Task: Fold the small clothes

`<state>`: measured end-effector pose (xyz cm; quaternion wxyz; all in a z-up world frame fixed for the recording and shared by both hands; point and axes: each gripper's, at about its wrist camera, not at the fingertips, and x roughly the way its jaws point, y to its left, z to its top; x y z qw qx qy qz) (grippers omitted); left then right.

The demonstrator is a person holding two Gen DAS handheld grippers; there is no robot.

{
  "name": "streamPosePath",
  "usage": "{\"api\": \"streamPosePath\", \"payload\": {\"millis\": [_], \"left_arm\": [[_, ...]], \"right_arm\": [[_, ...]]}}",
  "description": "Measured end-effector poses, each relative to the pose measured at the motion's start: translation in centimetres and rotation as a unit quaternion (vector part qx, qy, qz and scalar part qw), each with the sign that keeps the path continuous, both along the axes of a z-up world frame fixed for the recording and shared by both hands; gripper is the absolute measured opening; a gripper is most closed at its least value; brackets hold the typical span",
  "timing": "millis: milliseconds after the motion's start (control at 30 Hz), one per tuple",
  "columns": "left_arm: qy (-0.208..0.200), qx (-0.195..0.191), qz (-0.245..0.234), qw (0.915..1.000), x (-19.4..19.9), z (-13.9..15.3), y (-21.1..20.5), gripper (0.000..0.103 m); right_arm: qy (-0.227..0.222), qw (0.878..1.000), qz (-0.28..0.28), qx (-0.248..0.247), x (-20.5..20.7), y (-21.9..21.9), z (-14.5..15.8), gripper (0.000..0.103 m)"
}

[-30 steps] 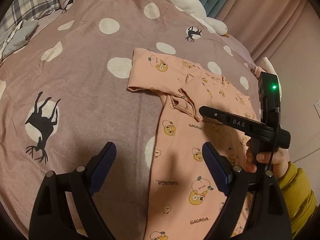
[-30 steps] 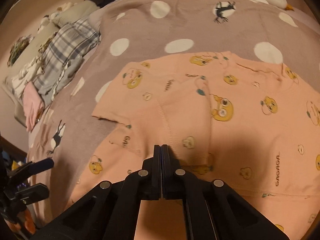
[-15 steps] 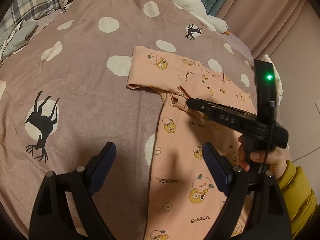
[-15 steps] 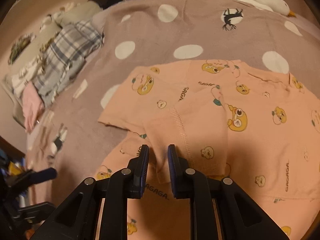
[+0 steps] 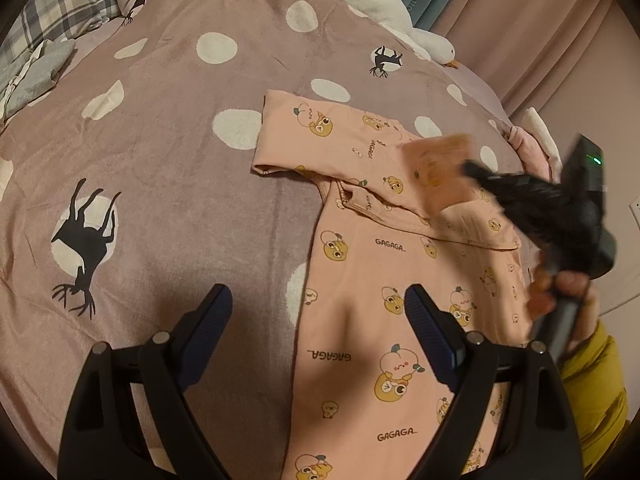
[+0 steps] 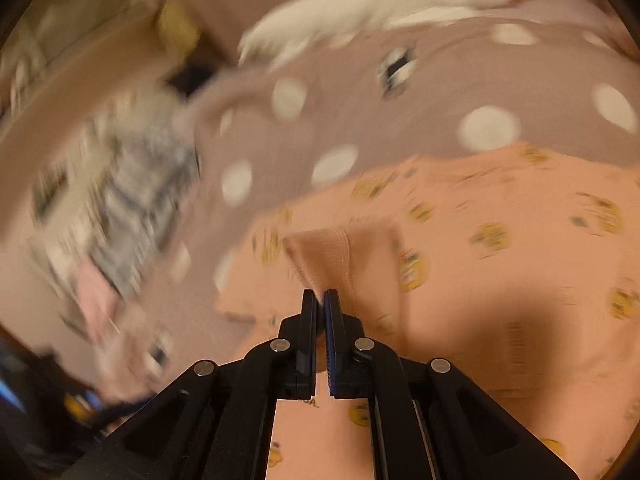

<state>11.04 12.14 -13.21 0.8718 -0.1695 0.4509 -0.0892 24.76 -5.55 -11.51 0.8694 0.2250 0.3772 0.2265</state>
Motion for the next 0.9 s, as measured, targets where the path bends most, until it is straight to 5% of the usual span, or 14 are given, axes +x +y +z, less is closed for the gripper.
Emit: {"api": "streamPosePath", "payload": {"millis": [200, 433, 900], "left_arm": [[0.003, -0.003, -0.002, 1.0, -0.1, 0.1, -0.7, 0.088], [0.002, 0.01, -0.012, 0.9999, 0.0, 0.6, -1.8, 0.088], [-0.001, 0.031, -0.027, 0.9992, 1.5, 1.3, -3.0, 0.088]], "right_arm": [[0.023, 0.992, -0.104, 0.063, -0.7, -10.3, -0.4, 0.005], [0.035, 0.986, -0.148, 0.074, -1.7, -13.9, -1.2, 0.005], [0.082, 0.978, -0.19, -0.024, -2.1, -15.8, -2.8, 0.005]]}}
